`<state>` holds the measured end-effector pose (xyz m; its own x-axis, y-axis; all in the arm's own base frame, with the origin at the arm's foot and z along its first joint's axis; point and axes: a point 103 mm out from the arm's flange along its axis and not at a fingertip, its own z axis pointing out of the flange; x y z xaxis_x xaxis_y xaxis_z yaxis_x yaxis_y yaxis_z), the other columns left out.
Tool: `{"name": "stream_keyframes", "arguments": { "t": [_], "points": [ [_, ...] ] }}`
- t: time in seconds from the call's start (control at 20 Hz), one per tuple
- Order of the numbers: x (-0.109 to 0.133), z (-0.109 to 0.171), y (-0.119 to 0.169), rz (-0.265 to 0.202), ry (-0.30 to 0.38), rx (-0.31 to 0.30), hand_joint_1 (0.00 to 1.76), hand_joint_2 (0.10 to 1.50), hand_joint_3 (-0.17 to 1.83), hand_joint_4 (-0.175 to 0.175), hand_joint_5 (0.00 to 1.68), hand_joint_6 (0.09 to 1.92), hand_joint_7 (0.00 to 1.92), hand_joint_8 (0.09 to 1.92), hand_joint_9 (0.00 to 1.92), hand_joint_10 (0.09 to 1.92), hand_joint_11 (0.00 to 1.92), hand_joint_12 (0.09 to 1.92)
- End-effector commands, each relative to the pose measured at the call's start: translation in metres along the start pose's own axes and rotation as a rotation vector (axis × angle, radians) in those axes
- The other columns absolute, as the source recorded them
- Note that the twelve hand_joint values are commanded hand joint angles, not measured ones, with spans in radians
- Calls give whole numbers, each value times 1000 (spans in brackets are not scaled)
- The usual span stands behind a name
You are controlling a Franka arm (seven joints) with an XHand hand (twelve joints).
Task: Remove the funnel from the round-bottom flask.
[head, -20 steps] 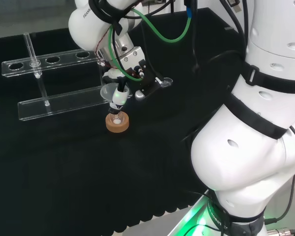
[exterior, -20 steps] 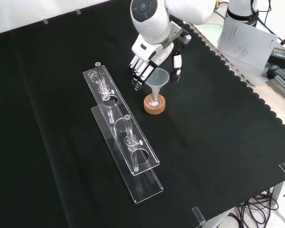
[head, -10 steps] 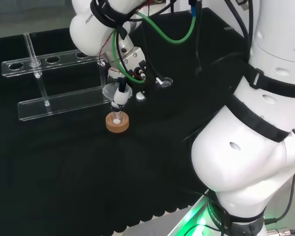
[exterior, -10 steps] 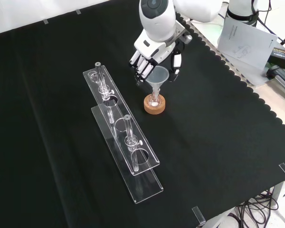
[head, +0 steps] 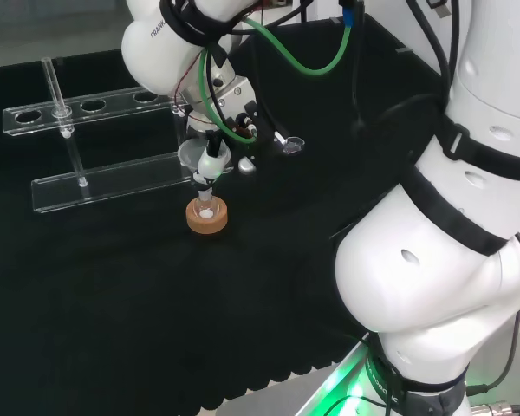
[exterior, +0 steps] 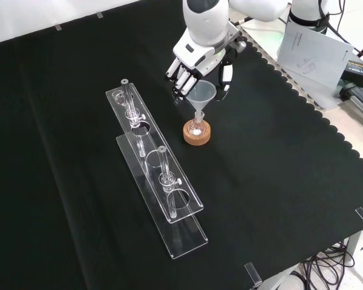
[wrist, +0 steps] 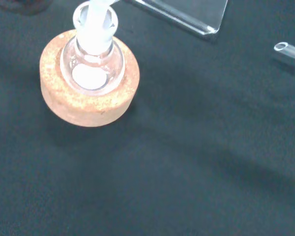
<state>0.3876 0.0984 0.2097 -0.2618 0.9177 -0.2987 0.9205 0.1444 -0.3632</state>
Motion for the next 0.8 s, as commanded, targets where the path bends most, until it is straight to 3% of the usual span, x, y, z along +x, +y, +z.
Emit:
{"name": "stream_keyframes", "arguments": {
  "t": [0.05,0.8],
  "points": [
    [-15,-33,-21,26,-27,-27,704,835,456,-13,678,191,644,642,979,500,451,1305],
    [-33,-104,-60,95,-40,-78,662,814,454,-22,613,177,612,643,979,489,467,1295]
  ]
}}
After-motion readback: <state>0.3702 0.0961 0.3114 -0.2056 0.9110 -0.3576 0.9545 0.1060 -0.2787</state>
